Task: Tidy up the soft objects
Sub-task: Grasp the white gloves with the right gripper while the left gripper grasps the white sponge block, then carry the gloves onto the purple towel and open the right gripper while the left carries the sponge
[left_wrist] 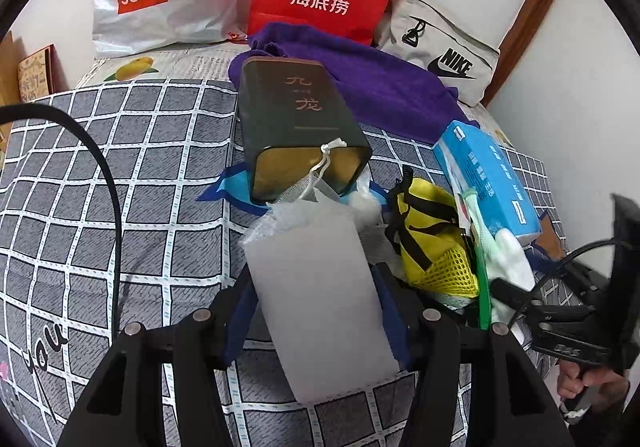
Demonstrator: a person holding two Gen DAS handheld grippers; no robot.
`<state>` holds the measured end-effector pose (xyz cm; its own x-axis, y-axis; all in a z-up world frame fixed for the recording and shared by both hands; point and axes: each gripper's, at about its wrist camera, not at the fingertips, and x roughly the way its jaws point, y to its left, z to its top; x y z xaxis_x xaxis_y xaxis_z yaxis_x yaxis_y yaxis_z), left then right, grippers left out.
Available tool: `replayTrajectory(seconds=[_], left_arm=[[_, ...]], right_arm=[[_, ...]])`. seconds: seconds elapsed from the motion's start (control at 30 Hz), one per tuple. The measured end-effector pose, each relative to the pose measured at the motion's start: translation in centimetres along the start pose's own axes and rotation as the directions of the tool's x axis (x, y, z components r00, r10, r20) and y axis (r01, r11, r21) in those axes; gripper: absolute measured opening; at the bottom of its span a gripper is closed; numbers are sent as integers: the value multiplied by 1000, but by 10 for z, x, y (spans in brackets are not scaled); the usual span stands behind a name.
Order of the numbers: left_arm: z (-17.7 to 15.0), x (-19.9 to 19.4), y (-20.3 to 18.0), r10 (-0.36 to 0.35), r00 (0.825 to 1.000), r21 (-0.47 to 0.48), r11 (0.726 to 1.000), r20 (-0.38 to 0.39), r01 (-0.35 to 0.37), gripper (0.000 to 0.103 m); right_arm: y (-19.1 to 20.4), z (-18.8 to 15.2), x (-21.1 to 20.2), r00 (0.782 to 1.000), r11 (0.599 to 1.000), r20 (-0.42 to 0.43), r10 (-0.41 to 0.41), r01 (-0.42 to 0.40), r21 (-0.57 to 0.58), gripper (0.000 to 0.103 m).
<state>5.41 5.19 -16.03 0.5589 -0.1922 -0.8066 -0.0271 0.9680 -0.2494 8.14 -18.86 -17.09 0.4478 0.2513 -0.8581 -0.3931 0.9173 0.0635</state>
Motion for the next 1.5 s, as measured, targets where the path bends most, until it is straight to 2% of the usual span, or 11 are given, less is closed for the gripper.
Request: replayTrajectory(seconds=[0.07, 0.17, 0.23, 0.57, 0.87, 1.1, 1.33, 1.5], left_arm=[[1, 2, 1, -6, 1000, -6, 1000, -4, 6, 55], [2, 4, 1, -4, 1000, -1, 1000, -7, 4, 55], [3, 4, 1, -6, 1000, 1, 1000, -8, 6, 55], [18, -19, 15, 2, 1000, -25, 1000, 27, -1, 55], [49, -45, 22, 31, 996, -13, 999, 83, -30, 55], [84, -45, 17, 73, 992, 40, 996, 106, -78, 55], [117, -20, 17, 51, 996, 55, 997, 78, -56, 55], [145, -7, 16, 64, 995, 86, 994, 76, -70, 55]], right_arm=[[-1, -3, 5, 997, 997, -8, 72, -72, 3, 47], [-1, -6, -3, 993, 993, 9, 115, -115, 2, 27], [1, -8, -13, 993, 993, 17, 115, -115, -13, 22], [-1, 6, -69, 971, 980, 130, 200, -199, -17, 21], [-24, 40, -93, 957, 981, 217, 190, -194, -2, 21], [-47, 76, -87, 955, 985, 251, 157, -171, 35, 21], [-61, 113, -67, 953, 982, 263, 151, -175, 67, 21], [-74, 150, -48, 955, 987, 270, 123, -147, 70, 21]])
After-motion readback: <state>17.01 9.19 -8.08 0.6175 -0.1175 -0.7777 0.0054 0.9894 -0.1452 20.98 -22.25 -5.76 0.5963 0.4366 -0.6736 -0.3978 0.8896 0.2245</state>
